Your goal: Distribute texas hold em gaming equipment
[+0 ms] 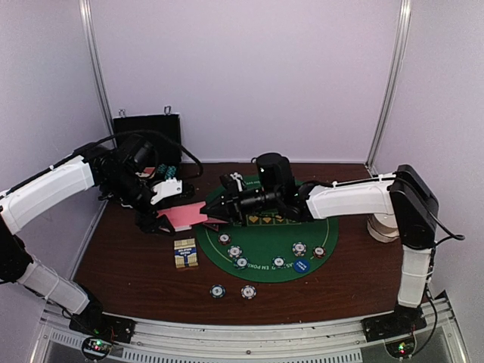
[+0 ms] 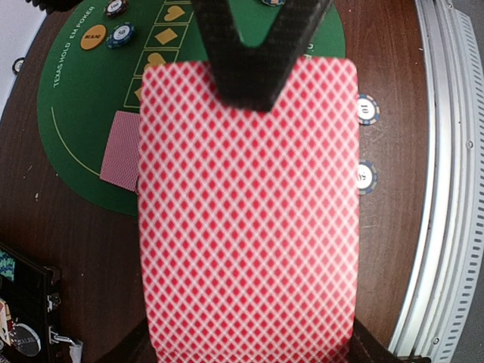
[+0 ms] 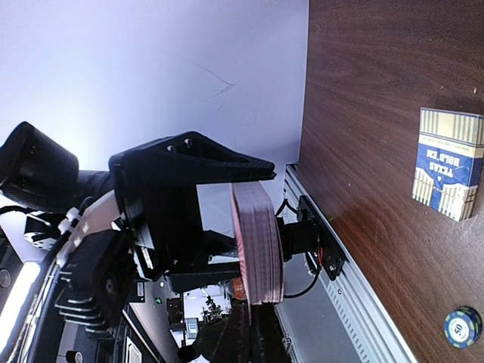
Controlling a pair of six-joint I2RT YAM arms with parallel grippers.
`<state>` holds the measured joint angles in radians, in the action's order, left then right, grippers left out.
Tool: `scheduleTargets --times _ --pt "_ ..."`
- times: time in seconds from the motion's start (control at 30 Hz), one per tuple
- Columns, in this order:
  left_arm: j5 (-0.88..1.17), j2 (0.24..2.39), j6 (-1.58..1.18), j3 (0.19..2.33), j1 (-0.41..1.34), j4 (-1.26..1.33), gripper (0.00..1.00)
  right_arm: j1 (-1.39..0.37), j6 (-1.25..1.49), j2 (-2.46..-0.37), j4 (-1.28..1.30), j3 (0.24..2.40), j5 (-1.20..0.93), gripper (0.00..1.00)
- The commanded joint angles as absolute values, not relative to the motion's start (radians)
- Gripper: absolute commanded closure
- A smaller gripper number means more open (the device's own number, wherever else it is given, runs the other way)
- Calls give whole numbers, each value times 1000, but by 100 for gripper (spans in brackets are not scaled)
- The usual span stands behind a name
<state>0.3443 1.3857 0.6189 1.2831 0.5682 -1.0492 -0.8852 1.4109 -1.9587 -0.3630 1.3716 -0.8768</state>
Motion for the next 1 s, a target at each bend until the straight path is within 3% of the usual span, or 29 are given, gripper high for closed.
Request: scheduleTargets --times 0.0,0.3,0.47,0.6,0.97 --pt "344 1371 624 1293 564 -1034 100 -825 1401 -1873 -378 1349 -882 100" --pt "338 1372 622 1295 563 -1041 100 -658 1253 -1830 -190 1323 -899 100" --pt "323 1385 615 1306 563 -1060 100 -529 1059 -1839 54 1371 -861 100" --pt "337 1381 608 1307 563 -1061 100 -434 921 -1898 228 1457 -806 100" --pt "357 1382 599 1315 563 -1061 100 -365 815 -2167 322 1704 -706 100"
